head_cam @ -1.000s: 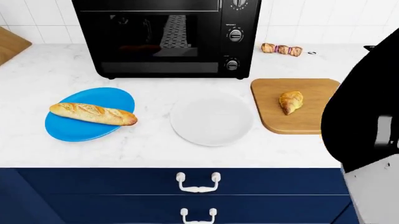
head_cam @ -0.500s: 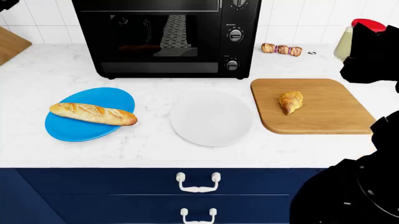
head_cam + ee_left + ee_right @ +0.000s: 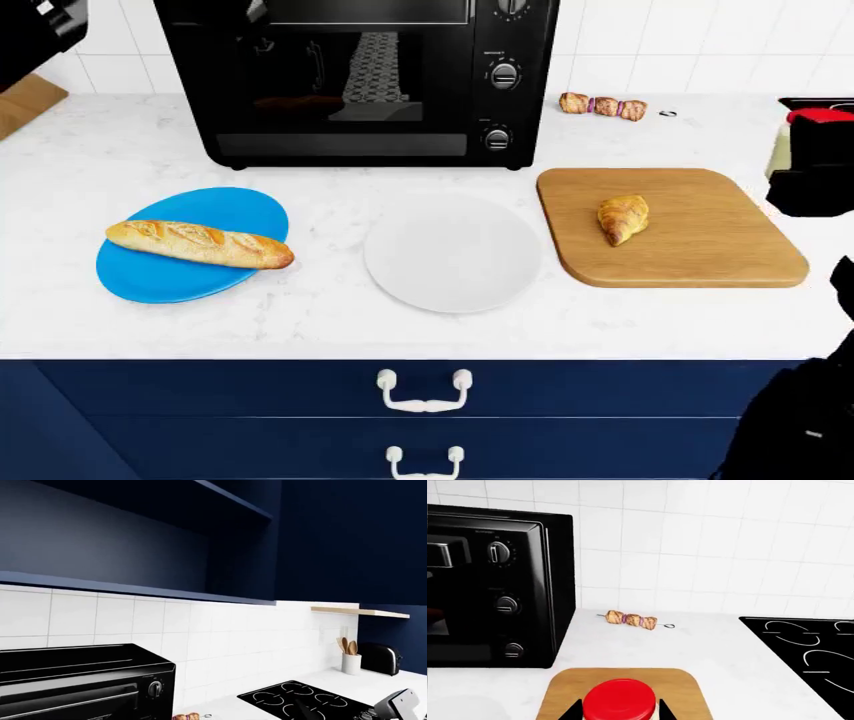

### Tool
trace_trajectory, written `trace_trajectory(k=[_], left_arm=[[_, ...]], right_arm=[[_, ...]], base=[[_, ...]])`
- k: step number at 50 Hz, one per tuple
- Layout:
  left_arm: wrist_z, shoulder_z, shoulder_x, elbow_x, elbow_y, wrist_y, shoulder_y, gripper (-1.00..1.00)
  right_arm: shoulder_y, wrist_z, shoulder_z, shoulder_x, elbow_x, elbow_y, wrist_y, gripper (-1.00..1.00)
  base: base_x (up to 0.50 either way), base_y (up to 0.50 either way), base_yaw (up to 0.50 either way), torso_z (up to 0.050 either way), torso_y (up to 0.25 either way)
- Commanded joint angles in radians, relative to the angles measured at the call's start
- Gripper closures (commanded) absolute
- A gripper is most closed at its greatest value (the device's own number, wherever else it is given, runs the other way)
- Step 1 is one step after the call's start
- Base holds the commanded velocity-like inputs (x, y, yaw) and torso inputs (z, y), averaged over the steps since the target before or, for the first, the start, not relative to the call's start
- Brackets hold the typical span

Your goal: From the different types of pastries on the counter, select a croissant and place it on the cutting board. Then retrieve a jar of jam from the cabinet and place it alongside the croissant on the cutting board.

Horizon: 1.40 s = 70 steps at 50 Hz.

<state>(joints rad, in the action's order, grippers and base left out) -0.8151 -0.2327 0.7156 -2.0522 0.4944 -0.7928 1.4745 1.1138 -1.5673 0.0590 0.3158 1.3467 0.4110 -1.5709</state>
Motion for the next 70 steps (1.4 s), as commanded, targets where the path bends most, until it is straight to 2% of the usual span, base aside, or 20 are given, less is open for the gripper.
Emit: trace_trajectory(k=[1,13,22,35,42,52,62,70], left_arm=[[0.009,0.002,0.003,0.006,0.003,0.002,-0.008,-1.0],[-0.005,0.001,0.013,-0.019,0.008,0.007,0.003,-1.0],[-0.017,-0.006,0.01,-0.029,0.011,0.011,0.014,-1.0],[0.001,-0.01,0.004,-0.007,0.013,0.011,-0.002,-1.0],[0.008,-0.009,0.009,-0.005,0.013,0.009,-0.003,-1.0],[0.007,-0.01,0.013,-0.011,0.012,0.009,0.007,-1.0],[0.016,-0.011,0.013,-0.004,0.011,0.01,0.004,-1.0],[0.024,-0.01,0.015,0.003,0.011,0.009,-0.002,-1.0]], right_arm=[[0.052,-0.001,-0.125,0.069,-0.033,-0.107,0.004,1.0],[0.109,0.262,-0.028,-0.039,-0.227,-0.307,0.208,1.0],[0.189,0.44,0.037,-0.068,-0.339,-0.513,0.344,1.0],[0.244,0.587,0.09,-0.105,-0.426,-0.689,0.446,1.0],[0.257,0.679,0.183,-0.14,-0.5,-0.694,0.506,1.0],[0.227,0.72,0.246,-0.155,-0.57,-0.655,0.587,1.0],[0.173,0.683,0.225,-0.151,-0.569,-0.65,0.572,1.0],[0.113,0.711,0.224,-0.147,-0.579,-0.687,0.61,1.0]], base=[[0.0,0.0,0.0,0.0,0.0],[0.0,0.0,0.0,0.001,0.001],[0.0,0.0,0.0,0.0,0.001],[0.0,0.0,0.0,0.0,0.001],[0.0,0.0,0.0,0.0,0.001],[0.0,0.0,0.0,0.0,0.001],[0.0,0.0,0.0,0.001,0.001],[0.0,0.0,0.0,0.0,0.0]])
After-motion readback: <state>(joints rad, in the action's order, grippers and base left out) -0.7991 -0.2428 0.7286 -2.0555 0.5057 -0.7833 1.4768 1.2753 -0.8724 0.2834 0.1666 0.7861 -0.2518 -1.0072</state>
